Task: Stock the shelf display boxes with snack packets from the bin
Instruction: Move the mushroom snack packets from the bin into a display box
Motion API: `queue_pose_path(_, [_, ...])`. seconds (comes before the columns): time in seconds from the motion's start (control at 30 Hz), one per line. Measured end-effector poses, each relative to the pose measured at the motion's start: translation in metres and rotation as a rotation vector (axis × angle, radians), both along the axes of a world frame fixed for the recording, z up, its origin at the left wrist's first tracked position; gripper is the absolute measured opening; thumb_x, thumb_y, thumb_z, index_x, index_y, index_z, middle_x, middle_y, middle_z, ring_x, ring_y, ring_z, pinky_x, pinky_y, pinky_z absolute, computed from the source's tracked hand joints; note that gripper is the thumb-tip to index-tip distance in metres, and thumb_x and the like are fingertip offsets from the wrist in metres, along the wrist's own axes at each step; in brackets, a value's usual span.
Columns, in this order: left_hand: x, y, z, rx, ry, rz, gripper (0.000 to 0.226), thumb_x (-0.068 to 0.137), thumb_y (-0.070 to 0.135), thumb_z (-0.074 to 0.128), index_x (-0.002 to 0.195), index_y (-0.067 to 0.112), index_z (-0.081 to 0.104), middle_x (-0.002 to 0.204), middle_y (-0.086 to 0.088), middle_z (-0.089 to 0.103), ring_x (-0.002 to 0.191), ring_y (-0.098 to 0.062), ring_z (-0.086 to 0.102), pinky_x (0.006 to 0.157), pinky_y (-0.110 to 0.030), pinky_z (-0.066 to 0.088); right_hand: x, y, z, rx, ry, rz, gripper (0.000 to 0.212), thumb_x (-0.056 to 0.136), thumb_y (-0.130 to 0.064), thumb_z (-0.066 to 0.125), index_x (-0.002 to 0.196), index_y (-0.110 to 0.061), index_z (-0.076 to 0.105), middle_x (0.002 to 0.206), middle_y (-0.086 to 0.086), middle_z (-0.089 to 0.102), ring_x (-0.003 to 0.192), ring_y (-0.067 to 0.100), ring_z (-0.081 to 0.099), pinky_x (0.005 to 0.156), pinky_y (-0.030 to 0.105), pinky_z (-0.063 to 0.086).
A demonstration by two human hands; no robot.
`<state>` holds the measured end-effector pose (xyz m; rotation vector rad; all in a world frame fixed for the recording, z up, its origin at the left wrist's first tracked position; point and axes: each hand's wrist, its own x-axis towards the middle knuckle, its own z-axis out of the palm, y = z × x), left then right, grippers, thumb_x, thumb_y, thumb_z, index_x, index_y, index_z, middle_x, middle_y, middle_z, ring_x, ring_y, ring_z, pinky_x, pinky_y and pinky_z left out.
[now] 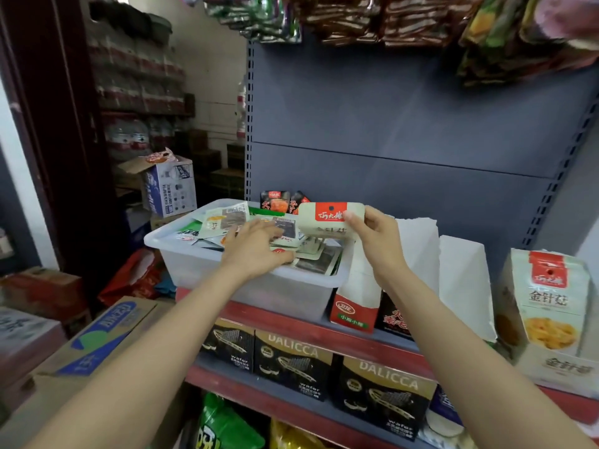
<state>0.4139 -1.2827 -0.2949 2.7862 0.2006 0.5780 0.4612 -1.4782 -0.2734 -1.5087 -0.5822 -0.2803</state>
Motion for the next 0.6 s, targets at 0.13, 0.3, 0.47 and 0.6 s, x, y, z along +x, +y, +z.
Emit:
queue_pose_path(0.13, [-0.002,-0.029,0.009,-0.316,-0.225,-0.246,0.039,0.086,0.036,0.065,0.121,0.021,0.057,0.129,0.005,0.057,0.125,-0.016,0.046,0.1,-0.033,0.038,-0.004,0.0,0.009,0.104,0.045,0.012,0.016,0.093,-0.017,0.056,0.102,-0.01,0.067,0.095,0.001,0.071,0.084,0.009,0.067,0.071,0.023,0.056])
queue_pose_path(0.3, [0.0,-0.061,0.033,-0.44,-0.407,-0.308,0.003,0.09,0.018,0.06,0.087,0.018,0.061,0.082,0.007,0.066,0.078,-0.013,0.061,0.071,-0.027,0.048,-0.005,-0.033,0.017,0.164,0.171,0.044,0.025,0.097,-0.029,0.048,0.113,-0.015,0.06,0.109,0.002,0.068,0.098,0.013,0.066,0.066,0.022,0.055])
queue_pose_path(0.47, [0.005,-0.119,0.048,-0.573,-0.322,-0.439,0.008,0.087,0.015,0.065,0.082,0.02,0.061,0.08,0.008,0.066,0.077,-0.011,0.061,0.072,-0.028,0.046,-0.012,-0.086,0.015,0.137,0.2,0.011,0.031,0.095,-0.029,0.053,0.124,-0.017,0.051,0.117,-0.001,0.065,0.104,0.016,0.065,0.082,0.036,0.056])
queue_pose_path(0.6, [0.012,-0.184,0.045,-0.652,-0.23,-0.551,0.005,0.086,0.015,0.066,0.086,0.014,0.061,0.084,0.002,0.066,0.081,-0.017,0.061,0.071,-0.03,0.046,-0.019,-0.151,0.015,0.124,0.141,-0.18,0.029,0.089,-0.016,0.063,0.116,-0.012,0.056,0.11,0.003,0.069,0.095,0.014,0.068,0.079,0.033,0.057])
